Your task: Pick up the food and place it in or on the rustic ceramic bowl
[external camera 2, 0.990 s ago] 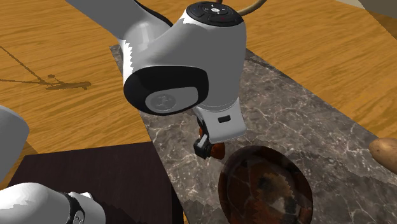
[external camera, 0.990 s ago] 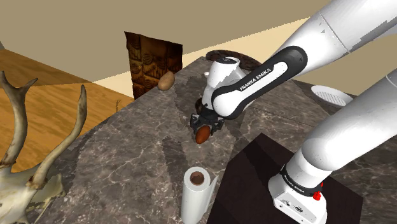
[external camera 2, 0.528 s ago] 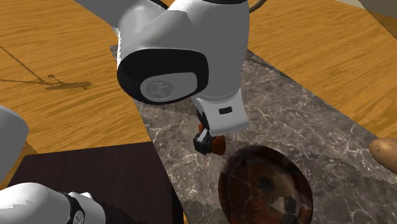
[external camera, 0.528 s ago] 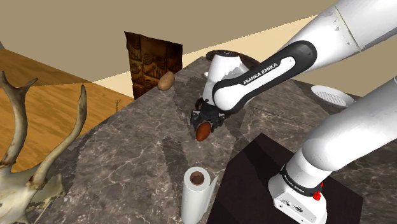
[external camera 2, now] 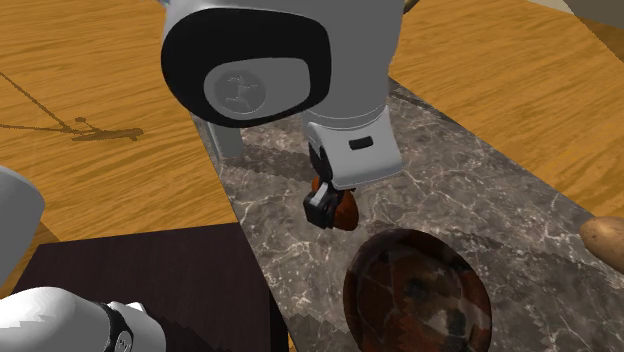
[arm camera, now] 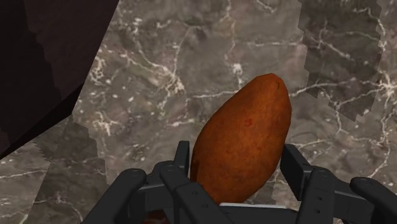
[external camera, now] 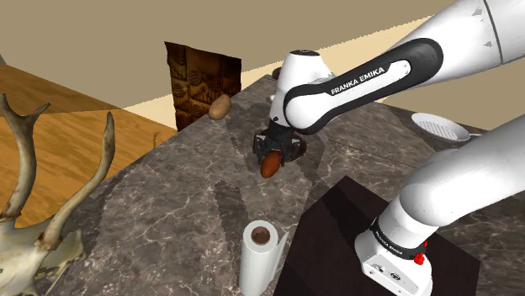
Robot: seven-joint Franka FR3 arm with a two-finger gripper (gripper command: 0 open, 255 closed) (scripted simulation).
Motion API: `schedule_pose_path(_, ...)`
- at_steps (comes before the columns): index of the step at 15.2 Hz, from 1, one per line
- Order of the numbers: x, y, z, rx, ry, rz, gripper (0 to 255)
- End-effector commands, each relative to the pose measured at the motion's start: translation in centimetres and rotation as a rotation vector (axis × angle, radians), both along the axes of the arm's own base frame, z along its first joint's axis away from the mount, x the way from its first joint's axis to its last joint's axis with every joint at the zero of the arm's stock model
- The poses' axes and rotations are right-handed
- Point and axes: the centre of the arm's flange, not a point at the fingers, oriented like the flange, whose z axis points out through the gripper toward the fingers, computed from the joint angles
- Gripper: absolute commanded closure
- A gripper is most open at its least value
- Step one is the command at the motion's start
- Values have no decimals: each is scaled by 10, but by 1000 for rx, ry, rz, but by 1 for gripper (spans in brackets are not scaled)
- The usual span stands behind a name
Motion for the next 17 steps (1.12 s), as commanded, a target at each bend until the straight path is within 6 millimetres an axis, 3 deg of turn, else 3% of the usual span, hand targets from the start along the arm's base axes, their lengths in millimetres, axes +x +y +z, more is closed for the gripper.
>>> schedule_pose_path(1,0,0,11,0,1,0,255)
schedule_pose_path(17,0,0,95,0,1,0,255)
